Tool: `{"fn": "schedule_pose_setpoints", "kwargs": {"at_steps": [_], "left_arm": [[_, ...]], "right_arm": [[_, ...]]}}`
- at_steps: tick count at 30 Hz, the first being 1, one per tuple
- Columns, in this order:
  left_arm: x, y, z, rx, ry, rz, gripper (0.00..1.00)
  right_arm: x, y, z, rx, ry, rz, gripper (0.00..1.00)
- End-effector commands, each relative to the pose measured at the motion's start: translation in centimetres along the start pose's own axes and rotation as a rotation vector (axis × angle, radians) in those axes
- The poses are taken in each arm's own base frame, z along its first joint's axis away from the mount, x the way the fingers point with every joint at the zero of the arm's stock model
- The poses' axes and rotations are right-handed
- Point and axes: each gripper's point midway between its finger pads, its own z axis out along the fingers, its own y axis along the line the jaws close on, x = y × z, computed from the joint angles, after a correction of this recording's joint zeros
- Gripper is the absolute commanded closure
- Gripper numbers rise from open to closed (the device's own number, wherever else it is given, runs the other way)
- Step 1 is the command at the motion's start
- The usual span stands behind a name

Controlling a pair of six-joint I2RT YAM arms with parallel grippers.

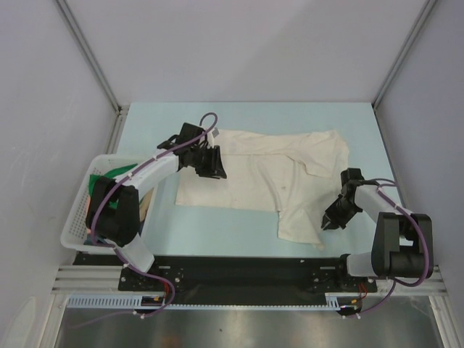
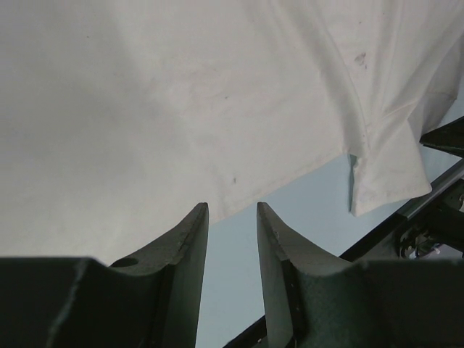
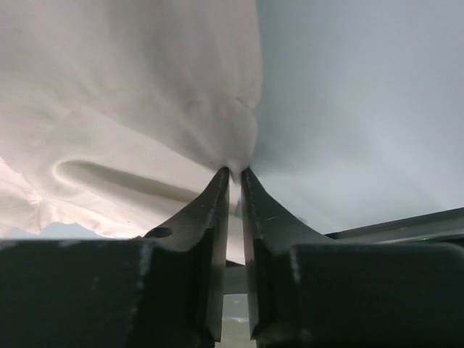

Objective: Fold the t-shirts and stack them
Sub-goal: Flatten the tshirt out

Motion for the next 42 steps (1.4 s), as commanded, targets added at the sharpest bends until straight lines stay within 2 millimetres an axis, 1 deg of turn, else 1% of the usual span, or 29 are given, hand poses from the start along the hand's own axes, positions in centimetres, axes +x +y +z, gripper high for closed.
{"fn": "schedule_pose_setpoints", "kwargs": {"at_steps": [1,2,3,5,6,7,13,14,16,17,22,23,25,26,28,29,30,31,32,33,34,35,36,37,38,39,40,41,42], "left_arm": [[-0.9,-0.6,-0.4,0.033,-0.035,-0.001,0.62],[-0.8,-0.5,-0.3,0.033,-0.034,-0.002,0.62],[-0.9,-0.5,-0.3,0.033,-0.036,-0.004,0.62],[-0.9,-0.3,-0.3,0.033,-0.037,-0.005,0.62],[-0.8,-0.2,-0.2,0.032,-0.036,-0.008,0.62],[-0.9,-0.2,-0.3,0.031,-0.039,-0.01,0.62],[-0.8,0.1,-0.3,0.028,-0.042,-0.016,0.62],[-0.9,0.2,-0.3,0.03,-0.043,-0.017,0.62],[-0.8,0.1,-0.2,0.036,-0.037,-0.019,0.62],[-0.9,0.3,-0.2,0.034,-0.038,-0.022,0.62],[-1.2,0.5,-0.2,0.026,-0.041,-0.022,0.62],[-1.3,0.6,-0.3,0.017,-0.041,-0.023,0.61],[-1.4,1.3,-0.3,-0.017,-0.044,-0.026,0.62],[-1.7,1.8,-0.5,-0.042,-0.051,-0.028,0.62],[-2.2,2.6,-0.8,-0.06,-0.062,-0.042,0.62],[-2.9,2.8,-1.1,-0.078,-0.082,-0.043,0.62],[-3.4,3.1,-1.2,-0.089,-0.095,-0.049,0.61],[-4.1,3.3,-1.4,-0.094,-0.112,-0.053,0.61],[-5.1,3.3,-1.6,-0.097,-0.136,-0.052,0.6],[-5.7,3.4,-1.6,-0.099,-0.147,-0.059,0.6],[-6.4,3.5,-1.7,-0.099,-0.16,-0.063,0.6],[-7.6,3.5,-1.6,-0.1,-0.176,-0.06,0.6],[-8.3,3.8,-1.7,-0.115,-0.189,-0.062,0.6],[-9.0,4.1,-1.8,-0.122,-0.2,-0.066,0.6],[-10.3,3.9,-2.1,-0.12,-0.229,-0.056,0.6],[-10.7,4.6,-1.7,-0.137,-0.228,-0.065,0.6],[-11.3,5.0,-1.8,-0.14,-0.239,-0.072,0.6],[-12.4,4.9,-2.1,-0.141,-0.261,-0.068,0.6],[-12.6,5.6,-1.7,-0.155,-0.253,-0.08,0.6]], "right_arm": [[-2.4,0.0,0.6,0.034,-0.088,-0.019,0.85],[-2.9,0.2,0.4,0.033,-0.098,-0.017,0.95],[-3.2,-0.4,0.2,0.069,-0.113,-0.016,1.0],[-4.1,-0.8,-0.4,0.097,-0.15,-0.017,1.0],[-4.0,-1.3,-0.7,0.124,-0.15,-0.016,1.0],[-5.1,-1.3,-1.5,0.142,-0.189,-0.018,1.0],[-7.4,-2.2,-4.8,0.218,-0.271,-0.069,1.0],[-7.5,-2.3,-4.9,0.217,-0.263,-0.069,0.94],[-7.5,-2.5,-5.1,0.216,-0.238,-0.074,0.77],[-7.6,-2.5,-5.7,0.222,-0.232,-0.077,0.65],[-7.4,-0.7,-7.3,0.138,-0.211,-0.129,0.41],[-8.0,0.1,-7.8,0.106,-0.235,-0.129,0.37],[-8.7,1.9,-8.1,0.02,-0.262,-0.135,0.37],[-10.1,3.2,-8.4,-0.028,-0.314,-0.12,0.39],[-11.7,5.2,-8.6,-0.095,-0.346,-0.082,0.41],[-13.3,6.3,-8.2,-0.114,-0.381,-0.071,0.43],[-14.7,7.5,-8.8,-0.145,-0.423,-0.064,0.45],[-15.8,8.1,-8.8,-0.158,-0.454,-0.051,0.47],[-17.6,9.4,-8.9,-0.191,-0.505,-0.036,0.5],[-18.6,10.2,-8.9,-0.208,-0.527,-0.032,0.51],[-20.2,11.5,-10.0,-0.239,-0.572,-0.026,0.52],[-21.5,12.4,-10.5,-0.253,-0.601,-0.019,0.55],[-22.4,12.8,-9.2,-0.23,-0.586,-0.018,0.56],[-24.1,14.0,-10.5,-0.244,-0.629,-0.012,0.58],[-24.9,14.2,-10.1,-0.231,-0.631,-0.001,0.62],[-25.9,14.1,-8.7,-0.2,-0.621,0.009,0.64],[-26.5,14.6,-8.1,-0.199,-0.614,0.008,0.65],[-27.7,15.7,-8.7,-0.221,-0.636,0.006,0.68],[-28.0,15.9,-6.8,-0.205,-0.608,-0.005,0.69]]}}
